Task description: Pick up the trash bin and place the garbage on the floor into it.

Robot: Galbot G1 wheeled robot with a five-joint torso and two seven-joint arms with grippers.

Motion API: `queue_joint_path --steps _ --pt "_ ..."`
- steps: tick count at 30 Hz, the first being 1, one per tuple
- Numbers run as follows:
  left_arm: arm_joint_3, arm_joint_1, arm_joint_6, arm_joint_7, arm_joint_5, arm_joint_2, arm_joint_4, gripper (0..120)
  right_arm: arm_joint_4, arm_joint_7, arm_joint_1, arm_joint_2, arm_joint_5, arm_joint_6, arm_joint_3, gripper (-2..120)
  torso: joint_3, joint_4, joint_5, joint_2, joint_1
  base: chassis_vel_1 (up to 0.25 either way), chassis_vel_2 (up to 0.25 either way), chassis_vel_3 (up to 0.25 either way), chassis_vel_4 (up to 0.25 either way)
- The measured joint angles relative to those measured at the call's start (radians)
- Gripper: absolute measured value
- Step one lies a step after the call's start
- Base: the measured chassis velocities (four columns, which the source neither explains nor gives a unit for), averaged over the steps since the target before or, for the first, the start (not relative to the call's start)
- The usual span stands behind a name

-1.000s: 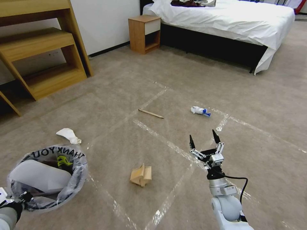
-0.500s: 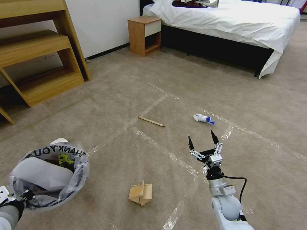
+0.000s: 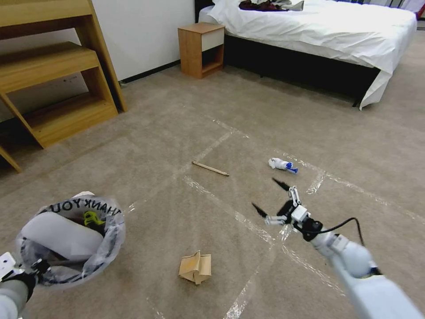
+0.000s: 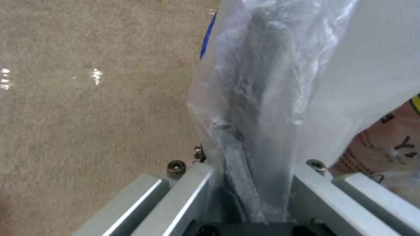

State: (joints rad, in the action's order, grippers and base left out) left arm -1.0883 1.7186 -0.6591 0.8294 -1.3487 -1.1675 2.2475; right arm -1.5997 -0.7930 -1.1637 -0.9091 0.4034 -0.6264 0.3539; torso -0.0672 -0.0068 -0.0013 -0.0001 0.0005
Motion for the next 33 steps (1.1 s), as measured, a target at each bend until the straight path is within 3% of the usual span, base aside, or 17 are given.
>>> queue_joint_path --steps 6,16,27,33 --pt "0.008 0.006 0.0 0.001 0.001 0.001 0.009 0 0.009 -0.035 0.051 0.032 0.009 0.007 -0.158 100 0.0 0.0009 0.0002 0.0 0.0 0.0 0.0 0.0 0.0" --pt "0.035 0.011 -0.002 0.002 0.018 -0.021 0.017 0 0.129 -0.056 0.208 0.005 -0.011 0.011 -0.392 100 0.0 0.0007 -0.0002 0.0 0.0 0.0 0.0 0.0 0.0" --pt "0.03 0.012 0.003 0.001 0.037 -0.022 -0.009 0 0.315 0.045 0.34 -0.125 0.044 0.053 -0.604 100 0.0 0.0006 -0.0003 0.0 0.0 0.0 0.0 0.0 0.0" --pt "0.037 0.016 0.004 -0.002 0.049 -0.026 -0.015 0 0.382 0.024 0.388 -0.177 0.065 0.077 -0.676 100 0.0 0.0005 -0.0004 0.0 0.0 0.0 0.0 0.0 0.0"
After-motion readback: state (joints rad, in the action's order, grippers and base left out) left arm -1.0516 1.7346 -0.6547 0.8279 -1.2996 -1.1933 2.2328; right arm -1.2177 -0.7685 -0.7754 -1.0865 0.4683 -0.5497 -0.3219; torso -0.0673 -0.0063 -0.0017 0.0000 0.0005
